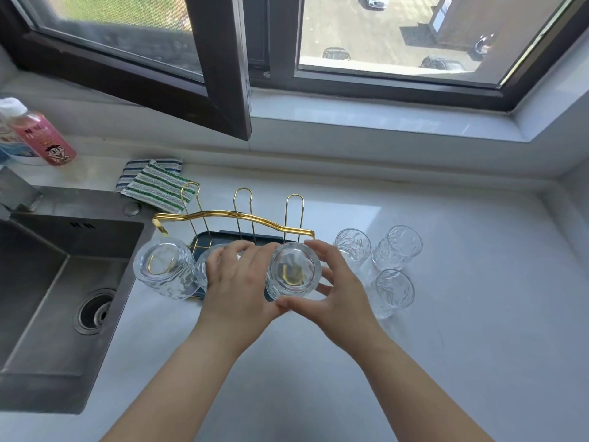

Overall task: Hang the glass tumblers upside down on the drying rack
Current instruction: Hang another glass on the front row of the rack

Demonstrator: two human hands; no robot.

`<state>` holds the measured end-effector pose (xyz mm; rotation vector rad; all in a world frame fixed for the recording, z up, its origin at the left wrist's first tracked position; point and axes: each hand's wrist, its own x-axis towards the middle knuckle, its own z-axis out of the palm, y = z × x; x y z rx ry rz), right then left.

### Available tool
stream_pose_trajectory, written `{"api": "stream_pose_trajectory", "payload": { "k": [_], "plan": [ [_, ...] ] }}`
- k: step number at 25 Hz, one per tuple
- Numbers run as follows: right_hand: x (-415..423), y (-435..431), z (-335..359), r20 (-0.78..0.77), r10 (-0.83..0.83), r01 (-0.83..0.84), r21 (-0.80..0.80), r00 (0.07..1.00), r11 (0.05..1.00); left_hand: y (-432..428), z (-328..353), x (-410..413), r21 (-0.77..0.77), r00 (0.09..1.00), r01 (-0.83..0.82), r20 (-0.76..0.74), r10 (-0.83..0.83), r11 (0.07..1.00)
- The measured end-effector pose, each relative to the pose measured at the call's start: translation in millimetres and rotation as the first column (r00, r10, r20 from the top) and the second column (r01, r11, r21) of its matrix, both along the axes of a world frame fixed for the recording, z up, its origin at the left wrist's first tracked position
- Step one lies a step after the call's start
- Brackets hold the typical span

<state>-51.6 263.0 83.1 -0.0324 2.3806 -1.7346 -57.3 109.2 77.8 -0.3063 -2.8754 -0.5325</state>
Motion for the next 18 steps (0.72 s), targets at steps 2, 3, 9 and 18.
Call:
{"api": "stream_pose_trajectory", "payload": {
  "k": [2, 3, 9, 18],
  "plan": [
    [-1, 0, -4, 0.004, -0.007, 0.007, 0.017, 1.0, 1.0, 0, -2, -3, -0.055, 1.0, 0.012, 0.002, -0.012, 0.998],
    [-2, 0, -5, 0.006, -0.011, 0.011, 0.025, 1.0, 1.0, 0, -3, -4, -0.079, 1.0, 0.018, -0.001, -0.018, 0.997],
    [-1, -3, -17, 0.019, -0.028, 0.027, 0.06, 0.999, 0.998, 3, -7, -5, -0.133, 1.0, 0.023, -0.002, -0.023, 0.991],
    [-2, -3, -22, 0.016, -0.006, 0.004, 0.082, 1.0, 0.997, 5, -3, -6, -0.219, 1.0, 0.02, 0.003, -0.02, 0.976]
  ]
}}
